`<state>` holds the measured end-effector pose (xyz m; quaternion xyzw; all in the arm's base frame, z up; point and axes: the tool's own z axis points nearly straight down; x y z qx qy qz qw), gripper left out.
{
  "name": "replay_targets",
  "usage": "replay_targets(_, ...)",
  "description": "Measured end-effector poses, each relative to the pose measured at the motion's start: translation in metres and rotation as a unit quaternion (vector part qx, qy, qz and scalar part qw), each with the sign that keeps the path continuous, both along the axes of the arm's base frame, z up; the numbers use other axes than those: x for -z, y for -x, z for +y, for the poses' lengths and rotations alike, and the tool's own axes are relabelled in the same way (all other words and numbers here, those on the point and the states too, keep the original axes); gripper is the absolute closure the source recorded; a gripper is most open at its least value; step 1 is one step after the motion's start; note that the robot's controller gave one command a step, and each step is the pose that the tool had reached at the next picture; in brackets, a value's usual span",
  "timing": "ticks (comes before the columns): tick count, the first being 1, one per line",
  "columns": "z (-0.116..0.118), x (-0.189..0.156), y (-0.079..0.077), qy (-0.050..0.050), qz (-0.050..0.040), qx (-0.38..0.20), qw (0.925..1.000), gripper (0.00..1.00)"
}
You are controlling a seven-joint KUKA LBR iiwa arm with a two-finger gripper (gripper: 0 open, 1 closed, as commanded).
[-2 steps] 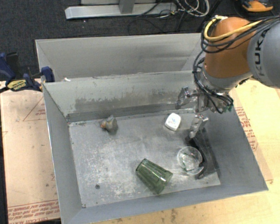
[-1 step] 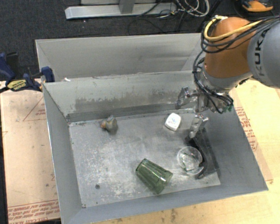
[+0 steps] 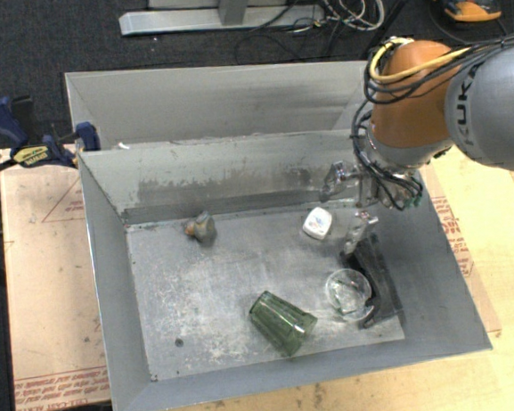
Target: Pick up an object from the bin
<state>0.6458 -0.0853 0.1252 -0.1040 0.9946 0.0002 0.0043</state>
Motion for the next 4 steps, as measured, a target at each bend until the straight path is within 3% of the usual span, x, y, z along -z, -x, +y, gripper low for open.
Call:
replay_targets(1,-0.001,0.028,-0.002,0.000,0.0048,-0.014,0.9999,0.00)
replay_targets(2,0.028,0.041,-0.011,0.002,-0.0111,-0.086,0.9962,1.00)
replay_targets(3,0.028,0.041,-0.011,0.002,-0.0111,-0.086,0.9962,1.00)
replay_targets(4,0.031,-0.107,0.010,0.001,0.0004,-0.065,0.9979,1.00)
